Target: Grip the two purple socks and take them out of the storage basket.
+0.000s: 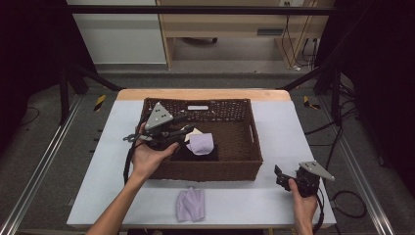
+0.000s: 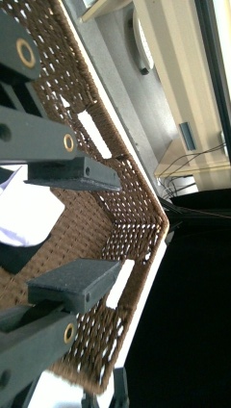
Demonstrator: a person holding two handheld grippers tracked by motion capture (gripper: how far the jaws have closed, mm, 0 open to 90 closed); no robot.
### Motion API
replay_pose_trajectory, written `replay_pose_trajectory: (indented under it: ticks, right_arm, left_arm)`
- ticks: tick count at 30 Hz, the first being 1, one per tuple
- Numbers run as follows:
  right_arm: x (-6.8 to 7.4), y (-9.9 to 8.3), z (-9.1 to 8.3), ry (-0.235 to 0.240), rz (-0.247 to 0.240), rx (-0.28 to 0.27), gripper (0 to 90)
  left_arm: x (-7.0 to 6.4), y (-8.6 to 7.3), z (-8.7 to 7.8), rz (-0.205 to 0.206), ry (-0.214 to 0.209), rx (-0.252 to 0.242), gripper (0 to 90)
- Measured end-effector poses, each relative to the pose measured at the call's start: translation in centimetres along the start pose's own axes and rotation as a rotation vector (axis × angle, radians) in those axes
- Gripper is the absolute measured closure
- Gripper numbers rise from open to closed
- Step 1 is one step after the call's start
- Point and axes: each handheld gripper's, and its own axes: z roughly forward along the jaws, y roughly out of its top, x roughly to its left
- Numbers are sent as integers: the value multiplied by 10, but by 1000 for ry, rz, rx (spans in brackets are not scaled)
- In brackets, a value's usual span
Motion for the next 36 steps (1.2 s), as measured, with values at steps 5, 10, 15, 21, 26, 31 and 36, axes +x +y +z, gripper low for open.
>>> replay_pose_trajectory:
  ticks: [5,10,15,21,26,31,36]
  right_arm:
    - [0,0,0,1,1,0,46]
    - [0,0,0,4,2,2,46]
    - [0,0,0,3,1,2,46]
    - [0,0,1,5,1,3,46]
    - [0,0,0,3,2,2,47]
    - [1,0,0,1,2,2,47]
    - [1,0,0,-1,-5,2,47]
  left_arm:
    - [9,-8,29,6,27,66,560]
    - [17,-13,45,8,45,86,554]
    - [28,-25,69,-1,64,161,537]
    - [33,-41,87,-21,44,235,532]
    - [31,-52,95,-18,41,290,486]
    - [30,-56,98,-12,30,306,464]
    - [31,-62,104,21,33,340,407]
